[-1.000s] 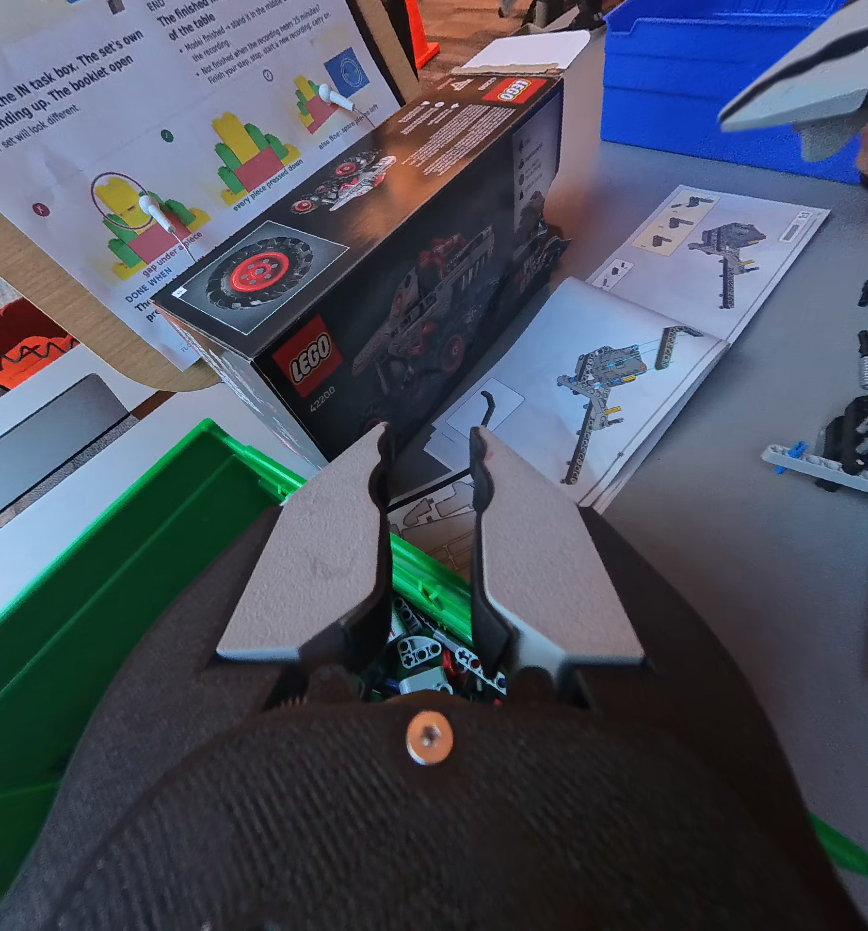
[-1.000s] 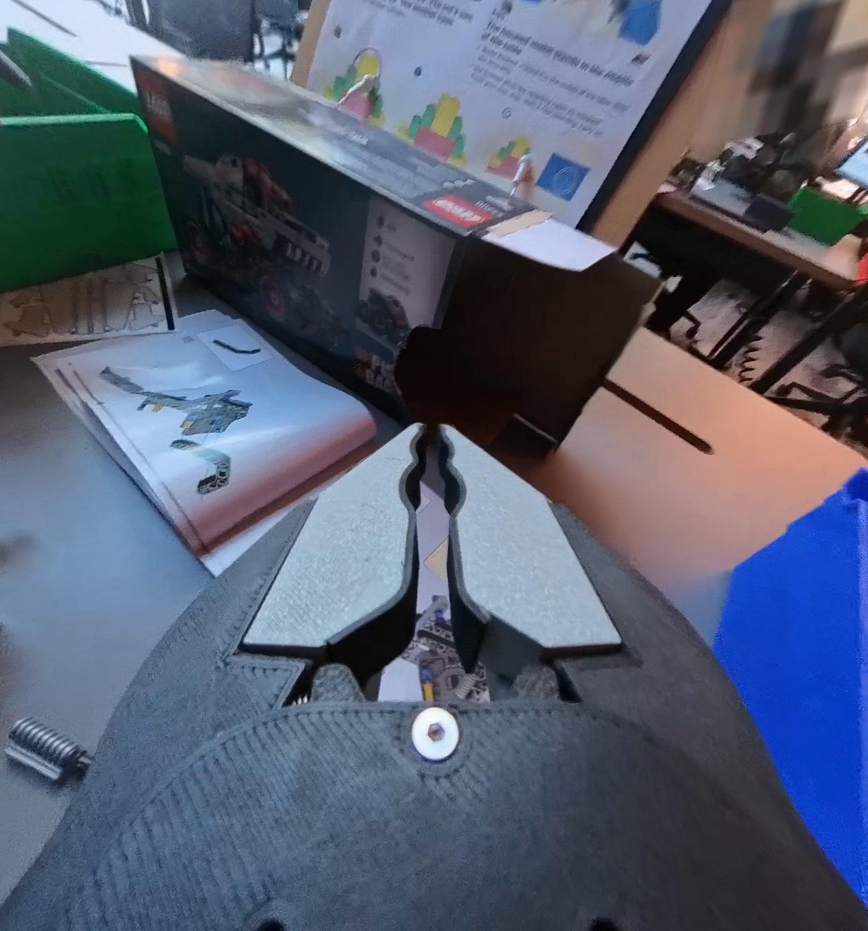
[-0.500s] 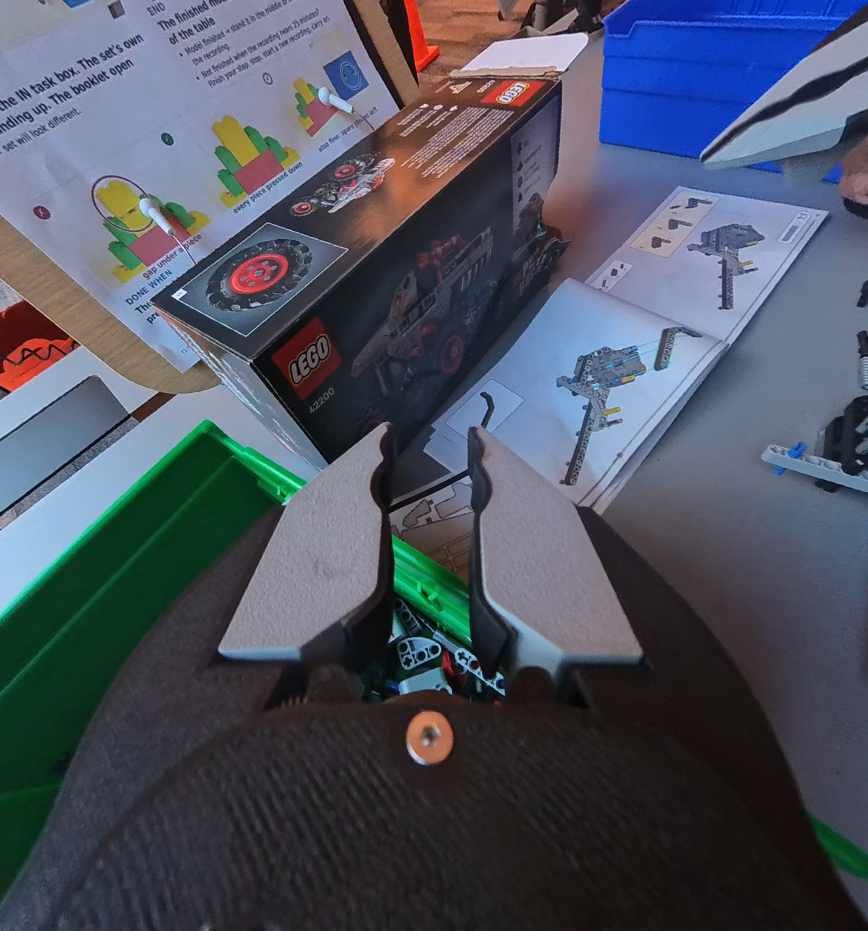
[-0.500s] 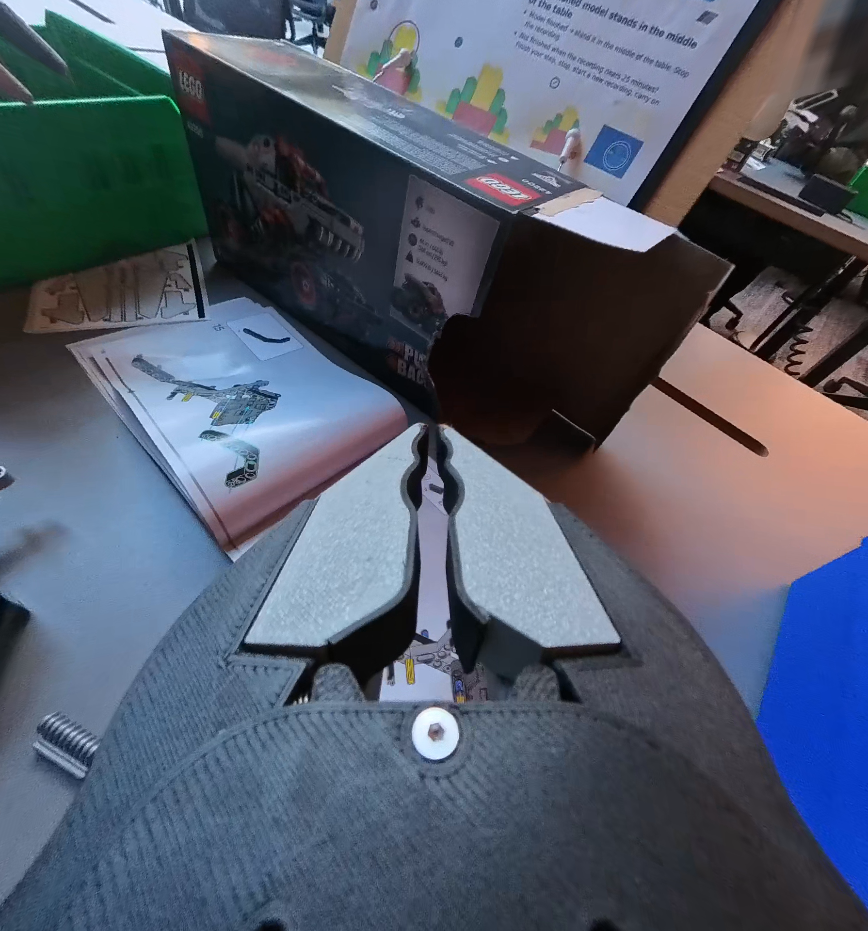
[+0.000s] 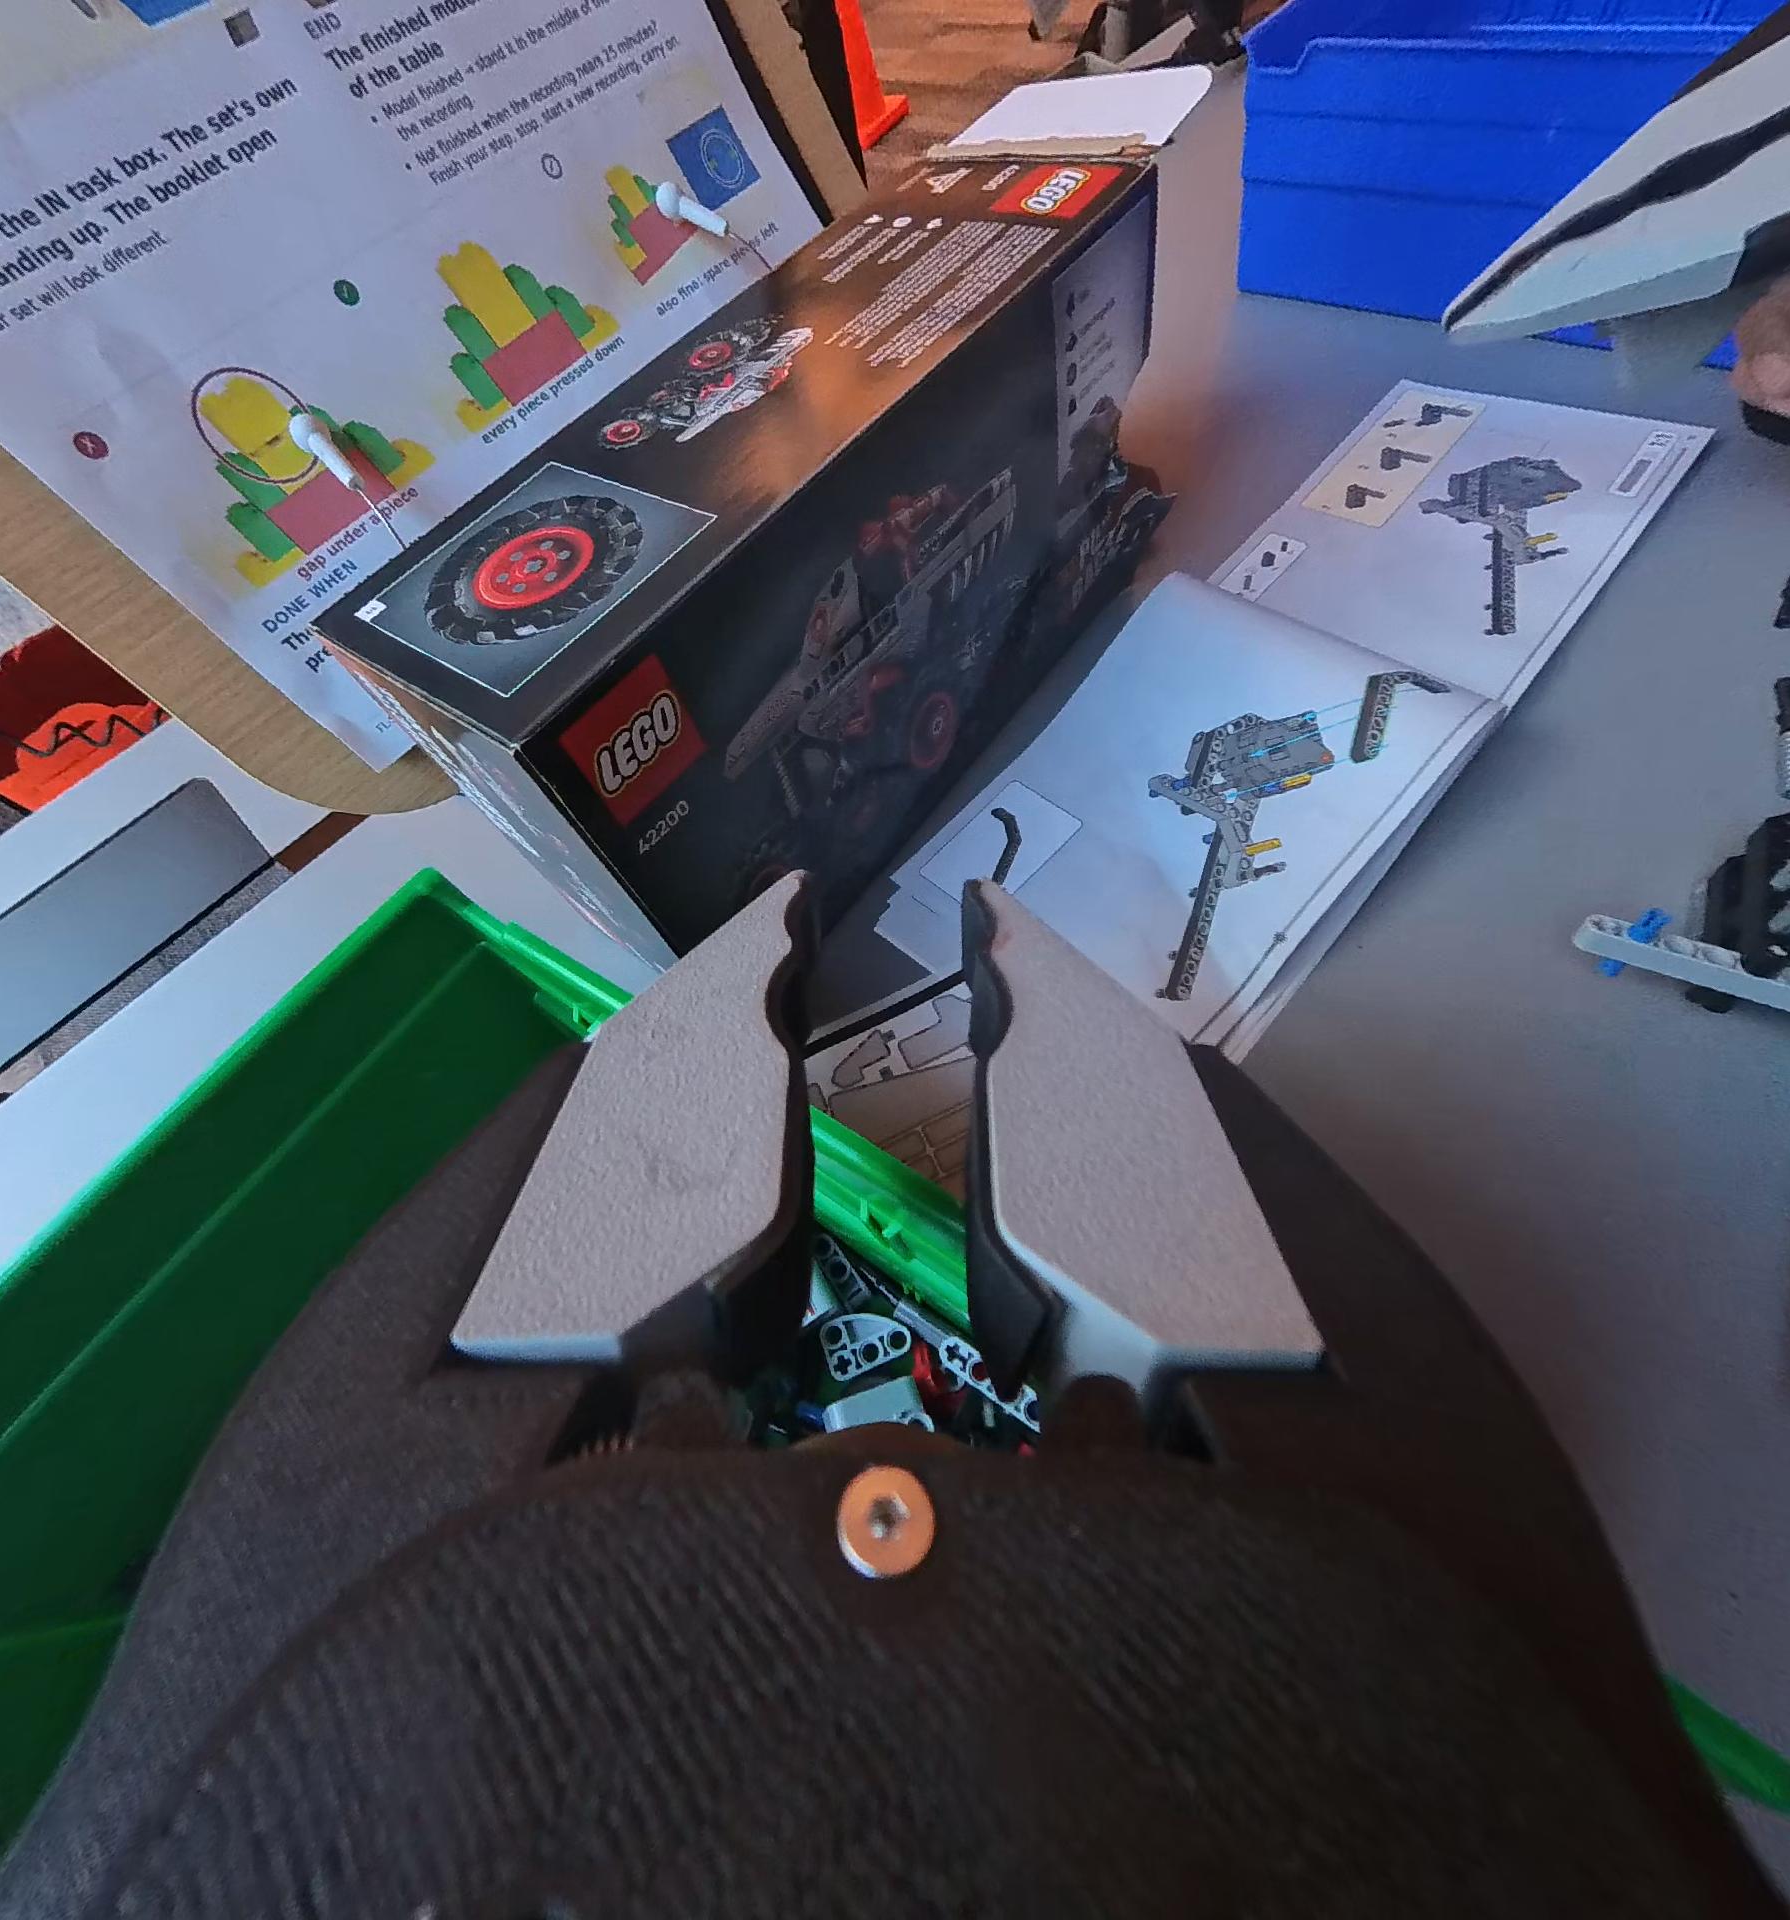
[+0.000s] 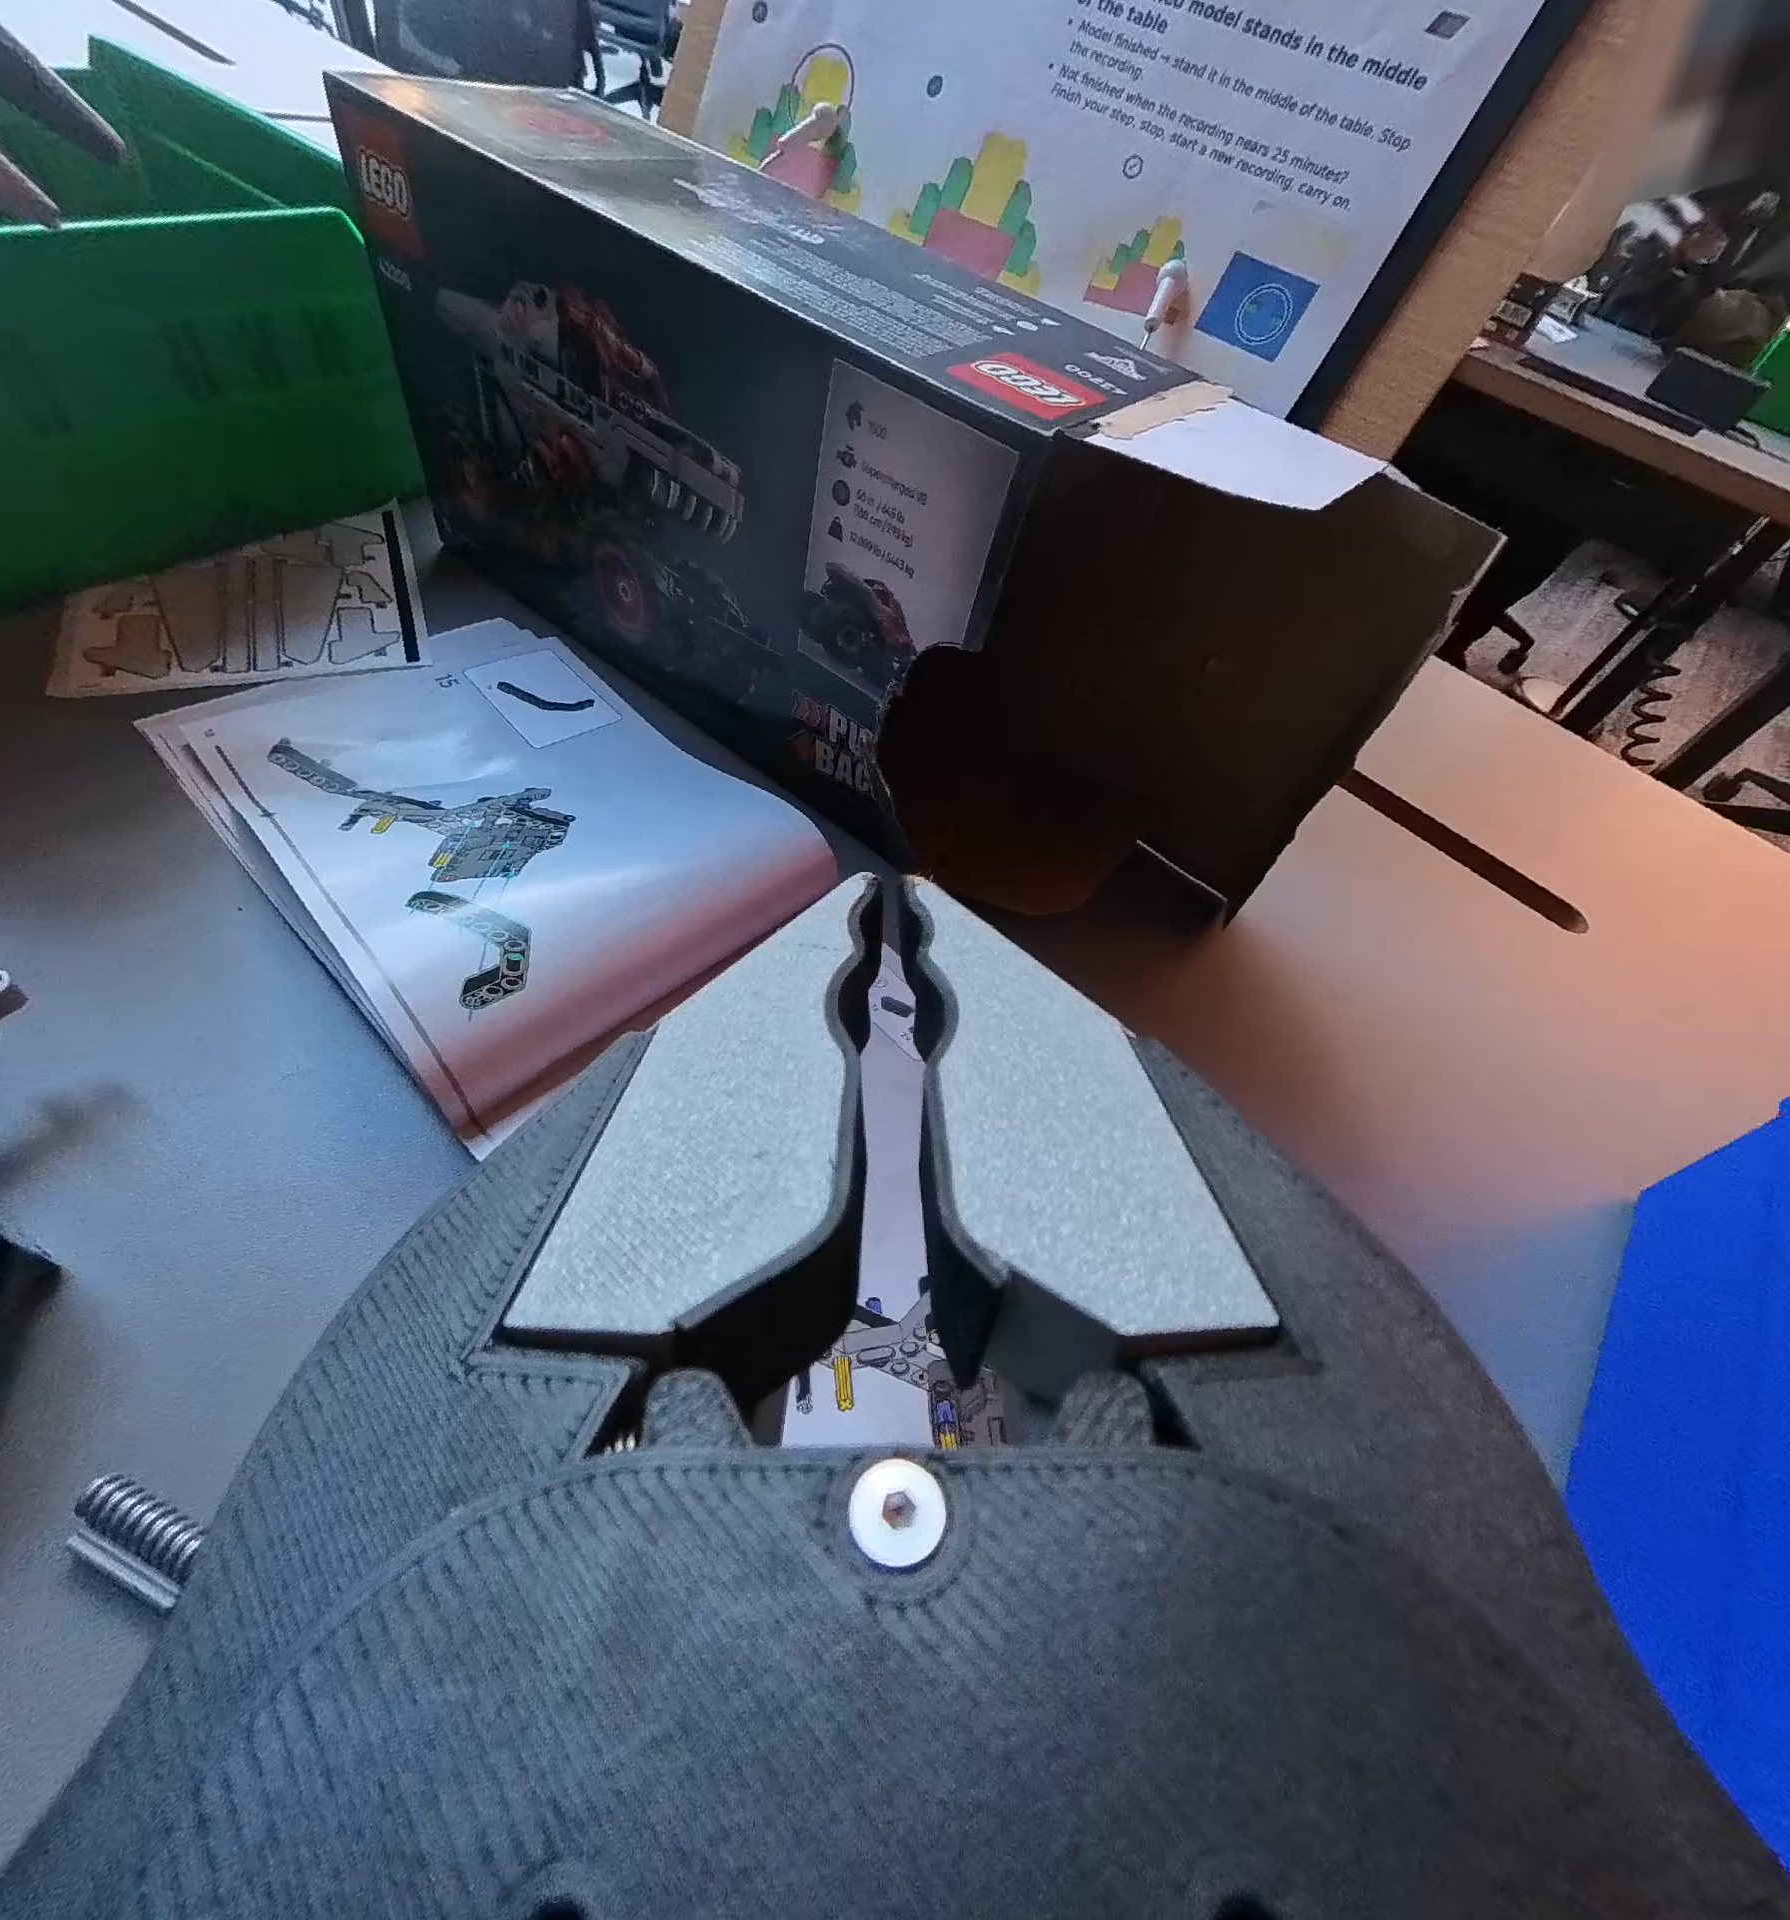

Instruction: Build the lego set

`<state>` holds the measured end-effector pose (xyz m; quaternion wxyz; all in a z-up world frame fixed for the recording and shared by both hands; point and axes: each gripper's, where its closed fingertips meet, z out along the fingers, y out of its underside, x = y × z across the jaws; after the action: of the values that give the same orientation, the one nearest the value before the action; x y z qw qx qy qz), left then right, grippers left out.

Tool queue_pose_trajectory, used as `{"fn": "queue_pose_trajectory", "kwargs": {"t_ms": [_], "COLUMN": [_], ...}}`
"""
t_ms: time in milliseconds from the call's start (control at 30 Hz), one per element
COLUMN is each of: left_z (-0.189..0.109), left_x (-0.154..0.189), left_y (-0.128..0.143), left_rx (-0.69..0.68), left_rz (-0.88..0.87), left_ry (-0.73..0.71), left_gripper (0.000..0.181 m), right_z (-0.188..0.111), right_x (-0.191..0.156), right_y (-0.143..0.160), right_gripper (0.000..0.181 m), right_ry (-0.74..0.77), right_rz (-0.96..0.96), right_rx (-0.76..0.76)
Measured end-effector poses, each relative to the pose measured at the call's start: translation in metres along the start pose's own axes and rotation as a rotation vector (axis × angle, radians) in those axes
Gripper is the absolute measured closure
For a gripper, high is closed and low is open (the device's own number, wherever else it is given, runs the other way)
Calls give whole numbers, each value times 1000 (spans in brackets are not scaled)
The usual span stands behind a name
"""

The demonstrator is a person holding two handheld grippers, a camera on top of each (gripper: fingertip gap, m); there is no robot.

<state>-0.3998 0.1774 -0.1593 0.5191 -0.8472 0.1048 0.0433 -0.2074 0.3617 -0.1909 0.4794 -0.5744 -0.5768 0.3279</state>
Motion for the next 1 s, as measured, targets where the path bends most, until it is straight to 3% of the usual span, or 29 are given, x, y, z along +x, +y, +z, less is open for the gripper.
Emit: {"fn": "queue_pose_trajectory", "kwargs": {"t_ms": [567,833,1000], "left_z": [0,-2,-23], "left_x": [0,-5,-23], "left_y": [0,-1,-15], "left_rx": [1,-4,58], "left_rz": [-1,8,-26], "left_ry": [-1,-30,-78], "left_gripper": [157,153,153], "right_z": [-23,-32,-32], "right_x": [20,10,1], "right_y": [-16,-22,-26], "right_gripper": [181,181,181], "right_ry": [65,-21,-68], "right_rz": [21,34,42], "right_rx": [58,74,95]}}
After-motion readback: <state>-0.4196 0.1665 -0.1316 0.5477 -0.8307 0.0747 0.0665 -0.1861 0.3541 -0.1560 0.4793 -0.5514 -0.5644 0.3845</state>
